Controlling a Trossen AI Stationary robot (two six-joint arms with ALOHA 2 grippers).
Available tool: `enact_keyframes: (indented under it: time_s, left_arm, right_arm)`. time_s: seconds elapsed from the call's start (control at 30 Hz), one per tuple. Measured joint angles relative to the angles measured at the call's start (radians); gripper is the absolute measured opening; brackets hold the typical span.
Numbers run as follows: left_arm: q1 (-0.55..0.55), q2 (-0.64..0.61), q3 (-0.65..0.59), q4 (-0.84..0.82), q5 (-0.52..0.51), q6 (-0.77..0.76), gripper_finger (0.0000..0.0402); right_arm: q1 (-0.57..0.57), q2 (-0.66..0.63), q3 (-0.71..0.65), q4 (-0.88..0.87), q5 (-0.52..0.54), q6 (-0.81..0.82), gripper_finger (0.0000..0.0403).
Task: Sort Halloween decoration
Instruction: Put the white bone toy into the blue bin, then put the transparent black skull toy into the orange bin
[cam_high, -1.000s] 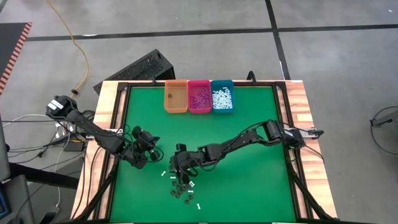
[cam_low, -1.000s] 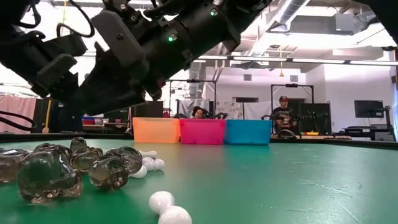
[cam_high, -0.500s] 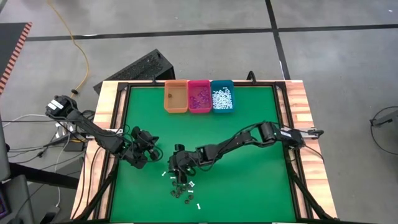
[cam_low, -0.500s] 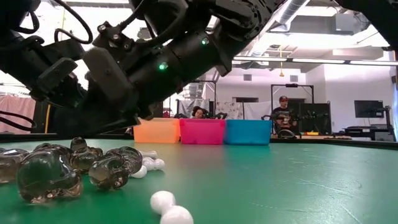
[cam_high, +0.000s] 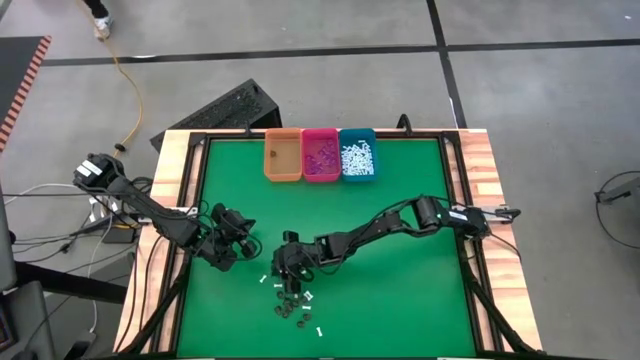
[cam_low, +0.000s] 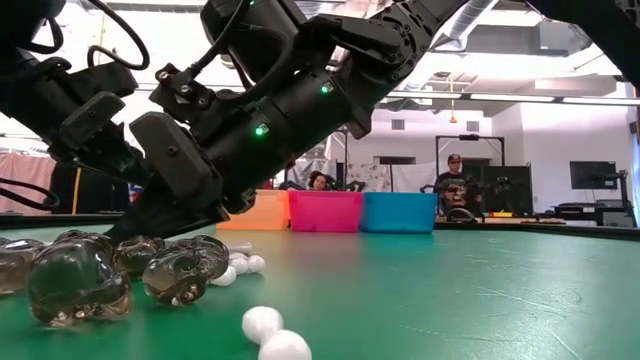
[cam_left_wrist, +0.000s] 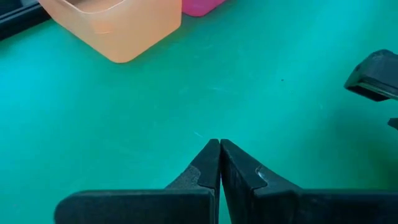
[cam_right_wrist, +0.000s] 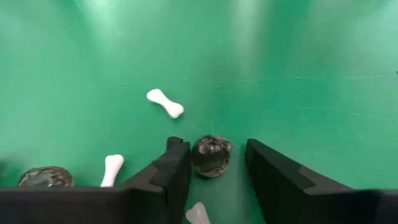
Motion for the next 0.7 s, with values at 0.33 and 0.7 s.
enact_keyframes:
  time_s: [0.33,0.7]
  left_arm:
    - [0.000,0.000,0.000,0.003,0.000,0.000,0.0000]
    - [-0.006,0.000,0.000,0.002,0.005,0.000,0.0000]
  right_arm:
    - [-0.002,0.000,0.000,0.001,-0.003,0.005,0.0099]
    - [-0.013,-0.015,0.012,0.002,-0.010,0.027,0.0101]
